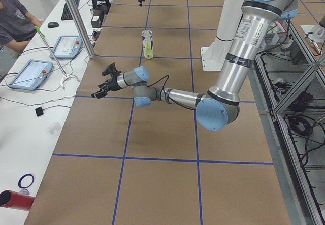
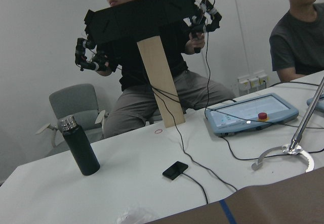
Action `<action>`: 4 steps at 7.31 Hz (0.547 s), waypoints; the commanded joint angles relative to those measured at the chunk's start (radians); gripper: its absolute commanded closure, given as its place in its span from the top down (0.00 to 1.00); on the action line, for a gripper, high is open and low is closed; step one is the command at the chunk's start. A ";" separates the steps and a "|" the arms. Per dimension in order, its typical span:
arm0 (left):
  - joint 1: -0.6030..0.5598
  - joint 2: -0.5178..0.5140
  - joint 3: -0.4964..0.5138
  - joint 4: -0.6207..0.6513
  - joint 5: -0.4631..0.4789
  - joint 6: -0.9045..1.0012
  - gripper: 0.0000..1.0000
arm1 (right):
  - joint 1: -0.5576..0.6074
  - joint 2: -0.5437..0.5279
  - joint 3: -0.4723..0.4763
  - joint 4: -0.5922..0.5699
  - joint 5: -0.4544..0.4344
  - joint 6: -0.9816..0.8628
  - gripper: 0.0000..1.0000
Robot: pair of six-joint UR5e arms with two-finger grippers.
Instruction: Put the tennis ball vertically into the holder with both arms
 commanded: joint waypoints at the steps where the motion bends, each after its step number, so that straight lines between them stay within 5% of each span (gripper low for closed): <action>1: -0.157 0.000 -0.001 0.153 -0.352 -0.006 0.99 | 0.018 -0.042 0.000 0.000 -0.001 -0.077 0.99; 3: -0.243 0.065 -0.024 0.265 -0.658 -0.041 0.99 | 0.041 -0.077 -0.005 -0.001 0.001 -0.152 0.99; 4: -0.242 0.105 -0.052 0.276 -0.676 -0.052 0.99 | 0.067 -0.099 -0.005 -0.001 0.008 -0.220 0.99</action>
